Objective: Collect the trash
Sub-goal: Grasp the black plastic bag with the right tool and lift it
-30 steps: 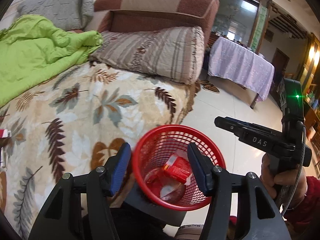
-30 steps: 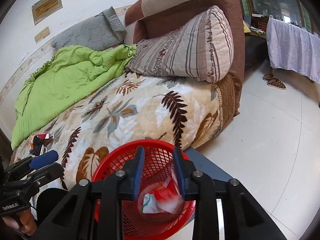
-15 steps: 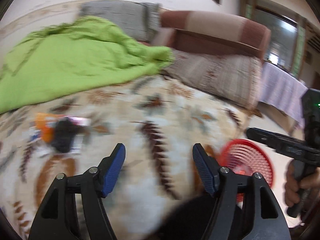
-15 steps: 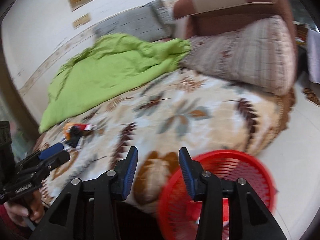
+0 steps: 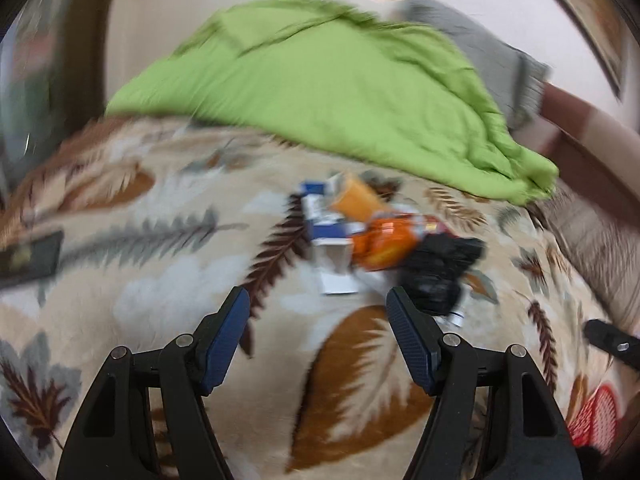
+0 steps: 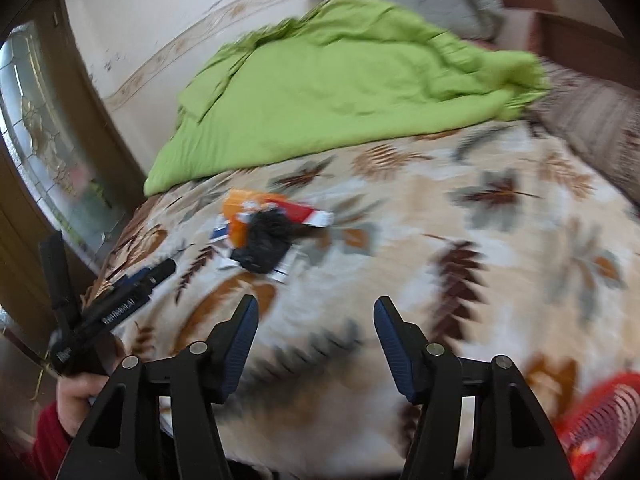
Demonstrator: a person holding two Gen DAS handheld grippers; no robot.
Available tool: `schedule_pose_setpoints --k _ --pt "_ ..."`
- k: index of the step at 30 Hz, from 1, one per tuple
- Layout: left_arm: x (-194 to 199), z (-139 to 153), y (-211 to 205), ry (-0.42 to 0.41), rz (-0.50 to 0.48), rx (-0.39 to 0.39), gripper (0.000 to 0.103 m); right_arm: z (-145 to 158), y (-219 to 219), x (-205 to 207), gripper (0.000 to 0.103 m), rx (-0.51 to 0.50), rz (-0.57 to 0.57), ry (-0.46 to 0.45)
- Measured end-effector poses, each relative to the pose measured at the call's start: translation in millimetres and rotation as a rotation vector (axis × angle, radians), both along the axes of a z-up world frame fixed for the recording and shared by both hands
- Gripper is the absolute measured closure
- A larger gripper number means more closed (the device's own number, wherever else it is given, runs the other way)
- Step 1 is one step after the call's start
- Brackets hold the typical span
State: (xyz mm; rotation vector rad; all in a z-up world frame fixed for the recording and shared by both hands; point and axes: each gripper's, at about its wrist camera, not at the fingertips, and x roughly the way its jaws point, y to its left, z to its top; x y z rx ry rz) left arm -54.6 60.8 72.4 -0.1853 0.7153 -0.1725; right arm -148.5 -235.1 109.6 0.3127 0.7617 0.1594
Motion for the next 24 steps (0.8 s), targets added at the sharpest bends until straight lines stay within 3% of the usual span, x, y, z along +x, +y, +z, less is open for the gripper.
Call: schedule_pose_setpoints --k 7,12,14,15,16,21,22,24 --pt "11 -10 11 0.041 0.014 -0.011 0.033 -33 53 101 0.037 0.033 0.022 0.069" --pt "12 -15 15 0.062 0.013 -0.033 0.033 -59 80 148 0.037 -0.065 0.013 0.085" --pt "14 -17 11 0.066 0.006 -0.020 0.033 -67 86 157 0.040 -0.072 0.035 0.090" --pt "14 -17 10 0.067 0.001 -0.012 0.033 -71 87 160 0.051 -0.057 0.054 0.085" --pt "15 -18 8 0.069 0.000 -0.006 0.033 -70 87 159 0.055 -0.045 0.071 0.080" --pt "16 -19 4 0.074 0.003 -0.019 0.033 -46 60 138 0.057 0.069 0.093 -0.025" --pt "15 -20 1 0.073 -0.001 -0.013 0.033 -43 50 135 0.057 0.064 0.063 -0.037" --pt "15 -20 -4 0.070 -0.010 -0.001 0.033 -40 31 132 0.057 -0.070 -0.059 -0.042"
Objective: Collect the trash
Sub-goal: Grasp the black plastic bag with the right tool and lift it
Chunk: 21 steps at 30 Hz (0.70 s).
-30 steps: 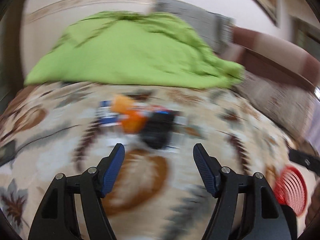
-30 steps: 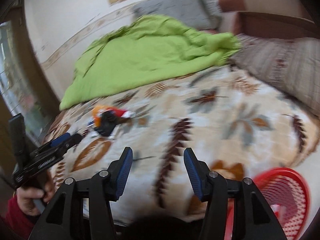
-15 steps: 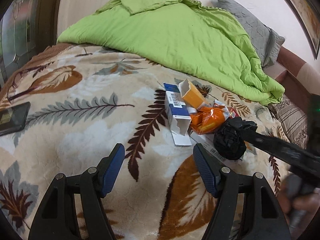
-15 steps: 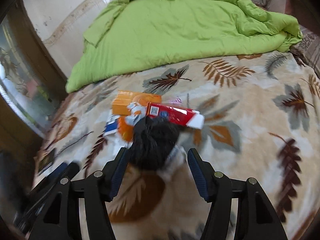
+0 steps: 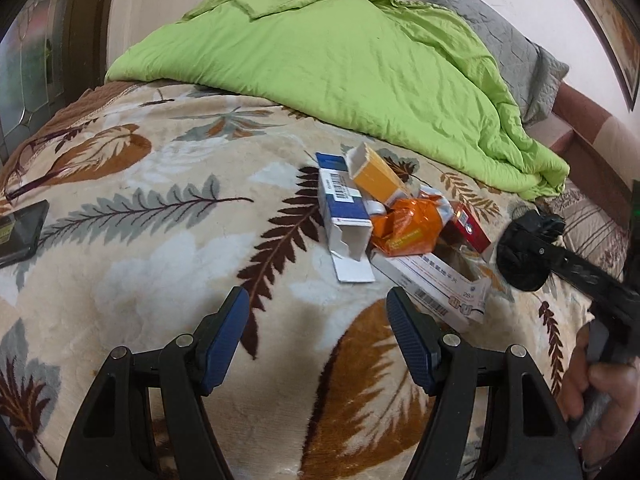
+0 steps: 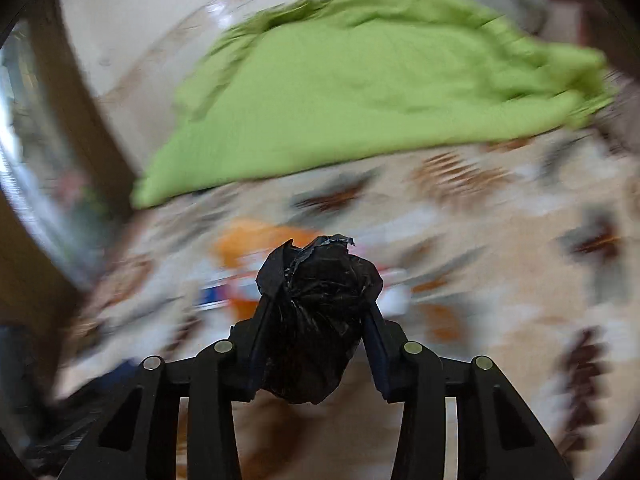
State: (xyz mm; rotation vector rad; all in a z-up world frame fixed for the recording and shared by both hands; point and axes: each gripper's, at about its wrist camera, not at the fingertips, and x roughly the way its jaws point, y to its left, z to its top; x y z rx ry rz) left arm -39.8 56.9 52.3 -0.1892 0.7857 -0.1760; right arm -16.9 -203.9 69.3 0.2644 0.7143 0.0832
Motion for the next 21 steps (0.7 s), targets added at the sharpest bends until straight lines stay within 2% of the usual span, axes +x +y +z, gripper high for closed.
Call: schedule_pose_setpoints --k 2,3,6,9,11,15,17,18,21 --pt "0 -1 -7 0.000 -0.014 0.008 0.033 -4 -11 1 0.057 -0.163 -0.118 0.016" --pt "0 -1 -9 0.001 -0.018 0.012 0.033 -7 -14 4 0.057 -0.185 -0.128 0.029" --pt "-1 -2 -15 0.001 -0.038 0.021 0.033 -22 -16 14 0.057 -0.155 -0.120 0.092" --pt "-5 1 -12 -0.014 -0.048 0.021 0.033 -29 5 15 0.058 -0.153 -0.040 0.123" --pt "-7 3 -7 -0.023 -0.036 0.008 0.033 -29 20 9 0.058 -0.101 0.053 0.120" --pt "-6 3 9 -0.011 -0.001 -0.040 0.033 -33 55 -9 0.058 0.123 0.297 0.192" --pt "-4 2 13 -0.004 0.006 -0.066 0.033 -24 56 -18 0.058 0.172 0.320 0.158" --pt "-4 2 12 -0.004 0.004 -0.069 0.033 -19 53 -21 0.058 0.151 0.297 0.129" --pt "-3 3 -2 -0.009 -0.048 -0.040 0.033 -2 34 -27 0.058 -0.005 0.151 0.029"
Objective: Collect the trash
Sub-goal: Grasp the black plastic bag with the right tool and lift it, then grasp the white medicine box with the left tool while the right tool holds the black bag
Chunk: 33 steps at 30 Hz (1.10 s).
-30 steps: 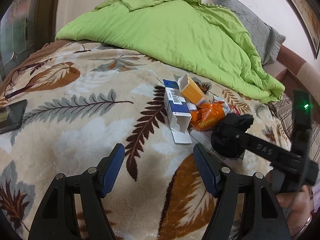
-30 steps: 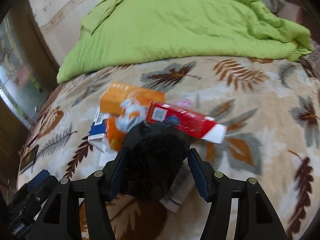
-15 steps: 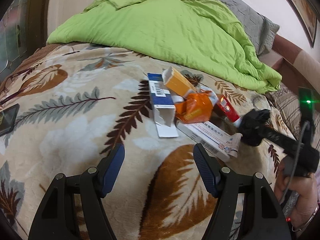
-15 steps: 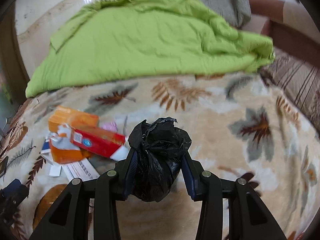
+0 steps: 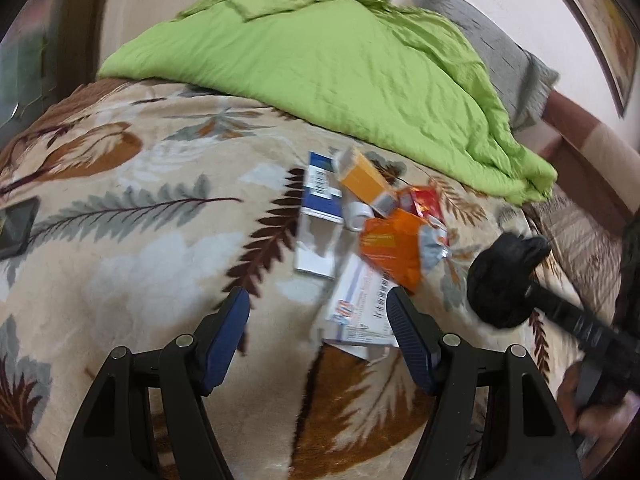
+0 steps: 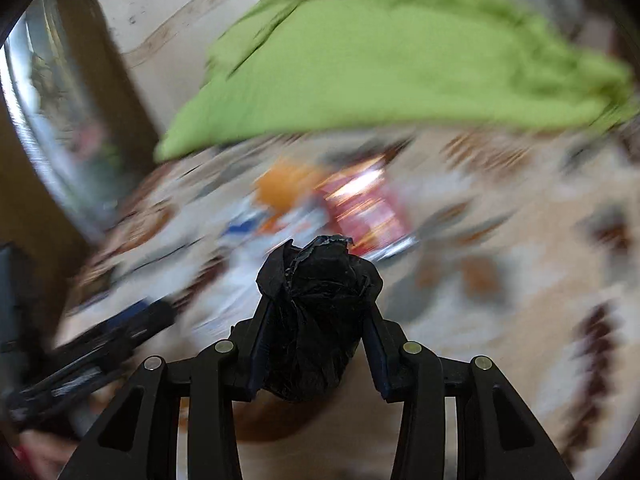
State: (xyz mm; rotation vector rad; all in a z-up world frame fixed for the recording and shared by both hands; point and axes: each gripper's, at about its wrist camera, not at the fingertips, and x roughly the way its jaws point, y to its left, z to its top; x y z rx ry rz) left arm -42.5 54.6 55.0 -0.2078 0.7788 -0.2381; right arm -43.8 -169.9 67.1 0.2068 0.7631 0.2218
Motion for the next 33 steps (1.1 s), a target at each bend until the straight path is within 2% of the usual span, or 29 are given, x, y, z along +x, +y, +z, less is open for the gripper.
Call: schedule_pose_setpoints --k 5,7,9,11,12,16,18,21,22,23,24,26,29,33 --pt "13 -8 -39 0.024 -0.102 0.104 0.033 8 -33 -2 0.058 0.058 -0.120 -0.028" --pt "25 -20 -52 0.075 -0.113 0.157 0.033 9 -36 1 0.058 0.077 -0.130 -0.025" --pt "36 -33 -57 0.134 -0.111 0.168 0.033 11 -36 -3 0.058 0.079 -0.127 -0.027" --pt "41 -35 -59 0.127 -0.096 0.180 0.035 13 -33 -1 0.058 0.075 -0.119 -0.034" --pt "43 -35 -60 0.122 -0.091 0.189 0.043 12 -30 0 0.058 0.072 -0.111 -0.037" --pt "40 -32 -59 0.102 -0.086 0.213 0.047 12 -30 -2 0.058 0.068 -0.103 -0.043" --pt "36 -28 -56 0.103 -0.101 0.180 0.049 12 -32 -2 0.058 0.071 -0.102 -0.043" --pt "27 -7 -45 0.059 -0.144 0.000 0.050 14 -34 -3 0.058 0.079 -0.110 -0.054" --pt "25 2 -37 0.038 -0.161 -0.097 0.053 15 -35 -3 0.058 0.086 -0.114 -0.058" --pt "24 6 -30 0.033 -0.164 -0.158 0.056 16 -36 -4 0.058 0.092 -0.121 -0.065" --pt "25 8 -26 0.031 -0.150 -0.184 0.056 17 -36 -5 0.058 0.093 -0.125 -0.068" --pt "25 8 -19 0.018 -0.106 -0.168 0.056 18 -36 -5 0.058 0.091 -0.130 -0.072" --pt "25 7 -21 0.023 -0.114 -0.154 0.056 17 -35 -5 0.058 0.090 -0.122 -0.069" --pt "19 3 -30 0.042 -0.144 -0.072 0.052 18 -32 -5 0.058 0.079 -0.120 -0.070"
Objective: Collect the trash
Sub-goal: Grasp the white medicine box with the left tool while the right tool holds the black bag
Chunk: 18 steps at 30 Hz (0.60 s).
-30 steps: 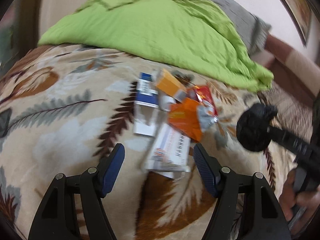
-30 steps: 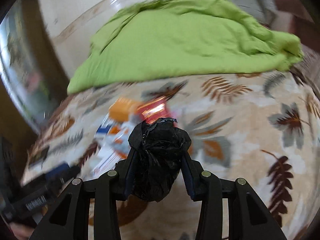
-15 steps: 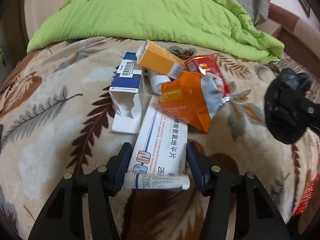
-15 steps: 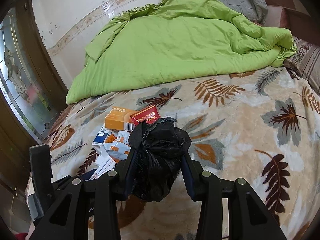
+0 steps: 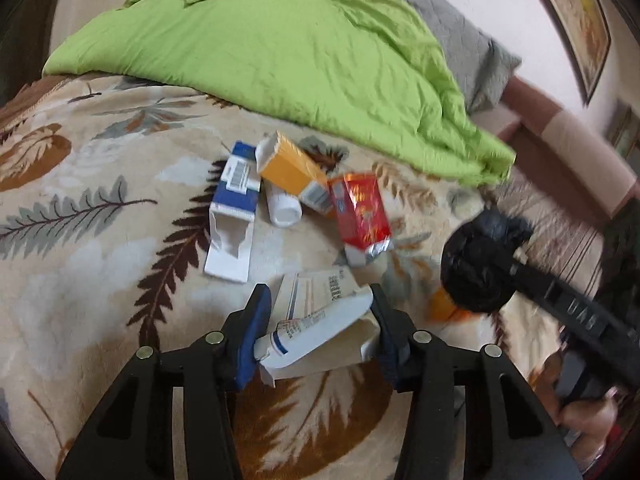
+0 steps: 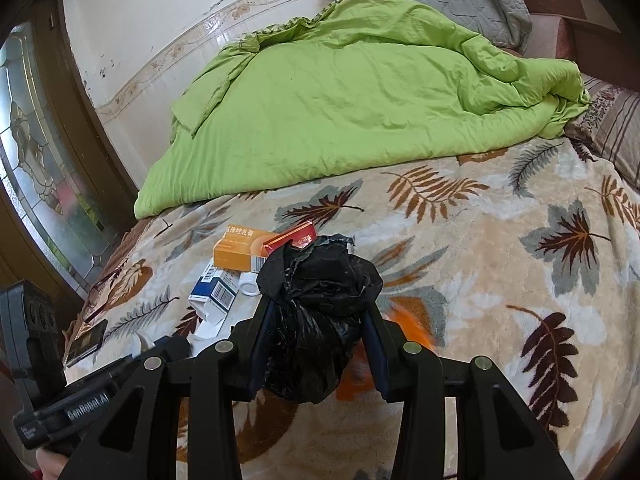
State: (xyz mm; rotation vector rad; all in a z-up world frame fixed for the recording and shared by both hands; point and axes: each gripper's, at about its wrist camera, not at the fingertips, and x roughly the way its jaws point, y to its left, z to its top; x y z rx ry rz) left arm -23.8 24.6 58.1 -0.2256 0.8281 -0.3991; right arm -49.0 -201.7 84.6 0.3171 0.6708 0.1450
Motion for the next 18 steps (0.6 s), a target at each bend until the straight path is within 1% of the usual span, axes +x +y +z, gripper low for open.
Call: schedule_pose_setpoints --k 2,5,6,9,11,13,15,18 --pt "-2 -7 -5 0.026 -0.025 0.049 0.052 -1 1 0 0.058 -0.004 0.005 0.003" --pt "-2 -18 -10 0.066 -0.040 0.104 0.048 -1 1 0 0.058 -0.010 0.006 0.003" --pt "-1 -21 -11 0.081 -0.038 0.118 0.046 -1 0 0 0.058 -0.008 0.005 0.004" --pt "4 -30 -10 0.117 -0.019 0.138 0.045 -2 -1 2 0.058 0.010 0.005 0.011" --pt "6 -32 -11 0.113 -0.018 0.146 0.043 -2 1 2 0.058 0.005 0.012 0.012" --pt "6 -32 -17 0.103 -0.024 0.166 0.039 -1 4 1 0.058 -0.009 0.019 0.007" --pt "4 -33 -24 0.087 -0.031 0.198 0.036 0 6 0 0.058 -0.025 0.022 -0.001" --pt "0 -35 -37 0.051 -0.056 0.264 0.037 1 5 -1 0.058 -0.036 0.019 -0.007"
